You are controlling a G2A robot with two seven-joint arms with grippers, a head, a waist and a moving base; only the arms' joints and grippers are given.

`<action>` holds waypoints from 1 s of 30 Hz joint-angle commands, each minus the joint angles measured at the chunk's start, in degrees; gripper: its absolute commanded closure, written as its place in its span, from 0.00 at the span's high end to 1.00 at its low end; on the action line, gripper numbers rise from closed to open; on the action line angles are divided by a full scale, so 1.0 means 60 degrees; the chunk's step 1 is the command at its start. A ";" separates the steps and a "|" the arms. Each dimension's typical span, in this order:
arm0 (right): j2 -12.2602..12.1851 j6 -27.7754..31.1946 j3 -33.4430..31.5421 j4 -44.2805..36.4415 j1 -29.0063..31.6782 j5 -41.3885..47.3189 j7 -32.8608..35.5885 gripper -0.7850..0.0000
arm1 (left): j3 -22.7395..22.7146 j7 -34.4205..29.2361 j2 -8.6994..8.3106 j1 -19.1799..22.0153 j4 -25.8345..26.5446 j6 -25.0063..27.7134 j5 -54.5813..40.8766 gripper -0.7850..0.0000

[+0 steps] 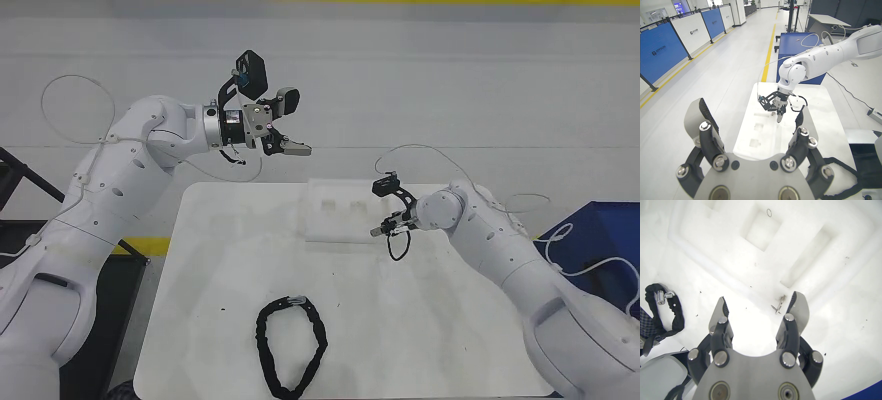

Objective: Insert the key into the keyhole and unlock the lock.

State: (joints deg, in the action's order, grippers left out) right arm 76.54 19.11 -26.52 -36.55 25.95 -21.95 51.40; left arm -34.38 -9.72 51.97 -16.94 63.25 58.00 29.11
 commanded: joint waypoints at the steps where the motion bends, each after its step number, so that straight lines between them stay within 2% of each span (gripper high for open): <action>1: 0.0082 -0.0173 0.0033 0.0143 -0.0048 -0.0103 0.0015 0.48 | 0.0000 0.0000 0.0000 0.0000 0.0000 0.0000 0.0000 1.00; 9: 0.0346 -0.0763 0.0096 0.0499 -0.0131 -0.0413 0.0114 0.41 | 0.0000 0.0000 0.0000 0.0000 0.0000 0.0000 0.0000 1.00; 22: 0.0612 -0.1047 -0.0014 0.0999 -0.0151 -0.0609 0.0212 0.25 | 0.0000 0.0000 0.0000 0.0000 0.0000 0.0000 0.0000 1.00; 30: 0.0798 -0.1404 -0.0026 0.1292 -0.0182 -0.0863 0.0159 0.00 | 0.0000 0.0000 0.0000 0.0000 0.0000 0.0000 0.0000 1.00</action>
State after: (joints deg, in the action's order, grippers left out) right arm 81.18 10.96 -26.65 -29.01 24.89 -26.98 52.43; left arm -34.38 -9.72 51.97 -16.94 63.25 58.00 29.11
